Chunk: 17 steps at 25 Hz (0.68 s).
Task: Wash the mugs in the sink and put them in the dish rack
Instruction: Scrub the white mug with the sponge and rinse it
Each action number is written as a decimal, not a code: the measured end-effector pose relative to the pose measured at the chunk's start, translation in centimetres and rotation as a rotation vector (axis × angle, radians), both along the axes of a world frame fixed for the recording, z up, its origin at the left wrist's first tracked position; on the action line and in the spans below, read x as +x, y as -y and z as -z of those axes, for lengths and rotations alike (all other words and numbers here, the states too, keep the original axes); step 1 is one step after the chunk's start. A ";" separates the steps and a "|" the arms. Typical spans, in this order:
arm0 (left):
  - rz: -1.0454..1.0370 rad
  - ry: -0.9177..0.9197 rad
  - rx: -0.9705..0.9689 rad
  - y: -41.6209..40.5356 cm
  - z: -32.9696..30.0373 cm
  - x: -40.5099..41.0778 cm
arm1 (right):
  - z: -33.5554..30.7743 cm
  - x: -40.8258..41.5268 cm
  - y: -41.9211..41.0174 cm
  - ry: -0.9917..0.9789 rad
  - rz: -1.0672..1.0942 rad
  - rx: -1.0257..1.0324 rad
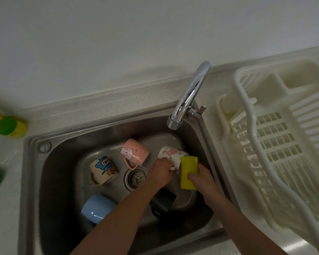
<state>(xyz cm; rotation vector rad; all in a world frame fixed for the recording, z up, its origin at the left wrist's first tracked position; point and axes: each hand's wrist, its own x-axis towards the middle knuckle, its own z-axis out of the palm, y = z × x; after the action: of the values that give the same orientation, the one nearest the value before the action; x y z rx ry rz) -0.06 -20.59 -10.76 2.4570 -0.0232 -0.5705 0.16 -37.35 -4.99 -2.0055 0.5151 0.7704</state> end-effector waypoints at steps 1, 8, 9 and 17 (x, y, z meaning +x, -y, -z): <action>-0.060 -0.032 -0.040 0.1 -1.2 0.1 | -1.1 -0.1 0.4 0.015 -0.028 -0.023; -0.152 -0.055 -0.150 -0.7 -9.7 -1.0 | -8.2 -0.5 3.1 0.272 -0.182 -0.123; -0.151 -0.054 -0.147 -1.1 -10.9 -1.2 | -9.2 -0.3 2.9 0.342 -0.242 -0.161; -0.154 -0.054 -0.066 -4.9 -17.2 -3.6 | -13.8 1.4 -0.7 0.609 -0.996 -0.149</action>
<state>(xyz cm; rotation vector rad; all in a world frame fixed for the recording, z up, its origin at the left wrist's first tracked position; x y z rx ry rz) -3.69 -15.68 6.45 2.3535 0.1648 -0.5592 1.61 -36.69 8.83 -2.4573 -0.8664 0.6123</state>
